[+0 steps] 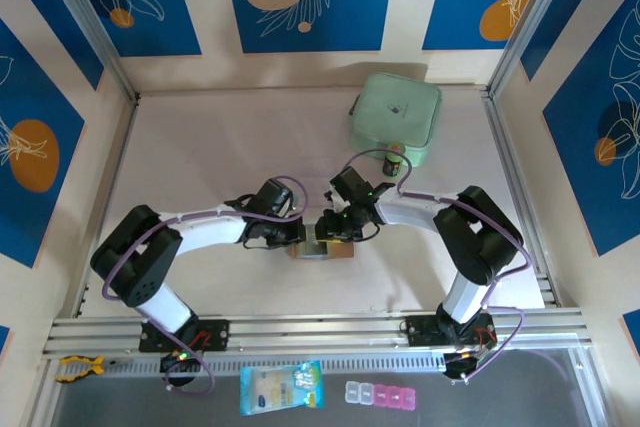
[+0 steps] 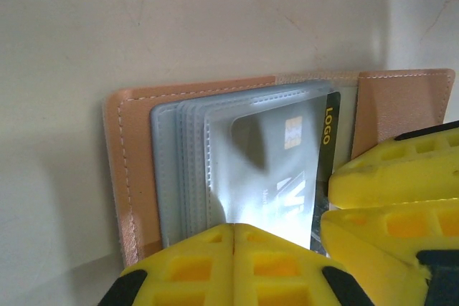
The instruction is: Take the credit cards out of the card holder
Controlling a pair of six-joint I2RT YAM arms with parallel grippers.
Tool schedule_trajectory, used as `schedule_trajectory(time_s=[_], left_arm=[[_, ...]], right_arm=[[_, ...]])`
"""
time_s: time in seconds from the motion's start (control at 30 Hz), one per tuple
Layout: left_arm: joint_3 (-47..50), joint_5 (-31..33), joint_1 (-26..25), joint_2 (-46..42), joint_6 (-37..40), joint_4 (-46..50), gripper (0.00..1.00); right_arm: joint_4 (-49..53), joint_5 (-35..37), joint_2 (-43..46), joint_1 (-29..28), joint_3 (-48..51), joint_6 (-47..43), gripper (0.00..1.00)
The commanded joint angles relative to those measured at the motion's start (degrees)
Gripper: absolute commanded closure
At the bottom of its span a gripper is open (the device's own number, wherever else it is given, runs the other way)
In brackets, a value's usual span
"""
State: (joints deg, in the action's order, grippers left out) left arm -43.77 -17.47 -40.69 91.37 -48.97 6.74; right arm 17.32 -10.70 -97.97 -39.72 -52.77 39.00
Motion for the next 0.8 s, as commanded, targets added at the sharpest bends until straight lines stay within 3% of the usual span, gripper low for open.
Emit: schedule_trajectory(time_s=[0.0,0.77], left_arm=[[0.79,1.04,-0.48,0.29,0.72,1.78,0.97],[-3.37,-0.22,-0.51,-1.21,1.68,4.48,0.97]], right_arm=[[3.68,1.73,1.71,0.09,1.36,-0.59,0.68],[-0.67,-0.81,6.7,0.85,4.76,1.43,0.68]])
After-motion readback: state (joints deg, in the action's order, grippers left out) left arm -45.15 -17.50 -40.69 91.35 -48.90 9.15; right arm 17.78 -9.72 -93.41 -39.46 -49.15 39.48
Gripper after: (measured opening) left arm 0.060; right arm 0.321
